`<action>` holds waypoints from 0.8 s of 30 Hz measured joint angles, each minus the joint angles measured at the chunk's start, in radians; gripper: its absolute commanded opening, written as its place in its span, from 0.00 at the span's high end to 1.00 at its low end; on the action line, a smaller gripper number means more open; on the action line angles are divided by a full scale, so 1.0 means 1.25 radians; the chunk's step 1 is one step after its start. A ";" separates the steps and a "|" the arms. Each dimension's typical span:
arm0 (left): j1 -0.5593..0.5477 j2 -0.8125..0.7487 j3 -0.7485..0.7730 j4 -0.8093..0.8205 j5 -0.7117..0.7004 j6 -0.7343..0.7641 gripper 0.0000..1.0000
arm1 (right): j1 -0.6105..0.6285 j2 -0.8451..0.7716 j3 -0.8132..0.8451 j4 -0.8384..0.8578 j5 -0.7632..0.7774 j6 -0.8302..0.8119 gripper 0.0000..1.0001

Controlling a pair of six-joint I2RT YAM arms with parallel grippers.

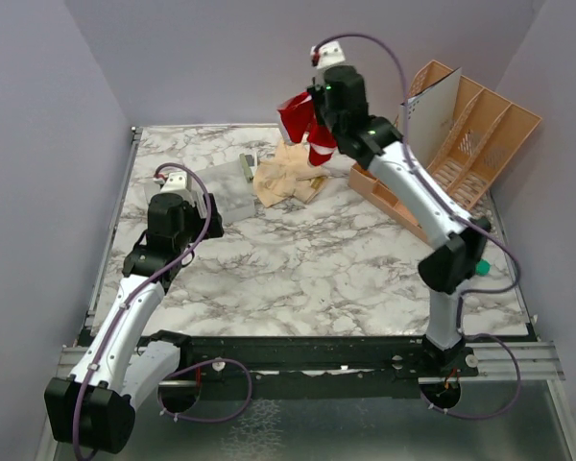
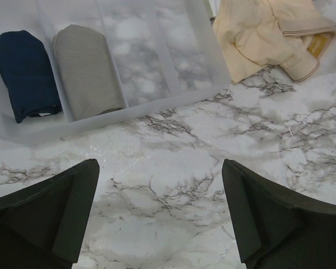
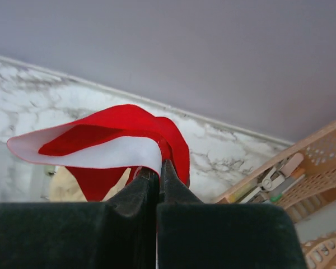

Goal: Roll the underwear
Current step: Pick up the underwear from the center of the board, then place the underwear at the center of the board.

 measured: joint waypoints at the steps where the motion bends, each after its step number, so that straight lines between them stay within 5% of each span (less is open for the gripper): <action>1: 0.000 0.000 0.000 0.000 0.007 0.000 0.01 | 0.000 -0.061 -0.030 0.006 -0.008 0.002 1.00; 11: 0.001 -0.104 -0.080 0.161 0.279 -0.026 0.01 | -0.004 -0.495 -0.289 0.016 -0.272 0.087 0.99; 24: 0.000 -0.129 -0.090 0.262 0.590 -0.140 0.01 | -0.001 -0.754 -0.894 0.017 -0.721 0.316 0.93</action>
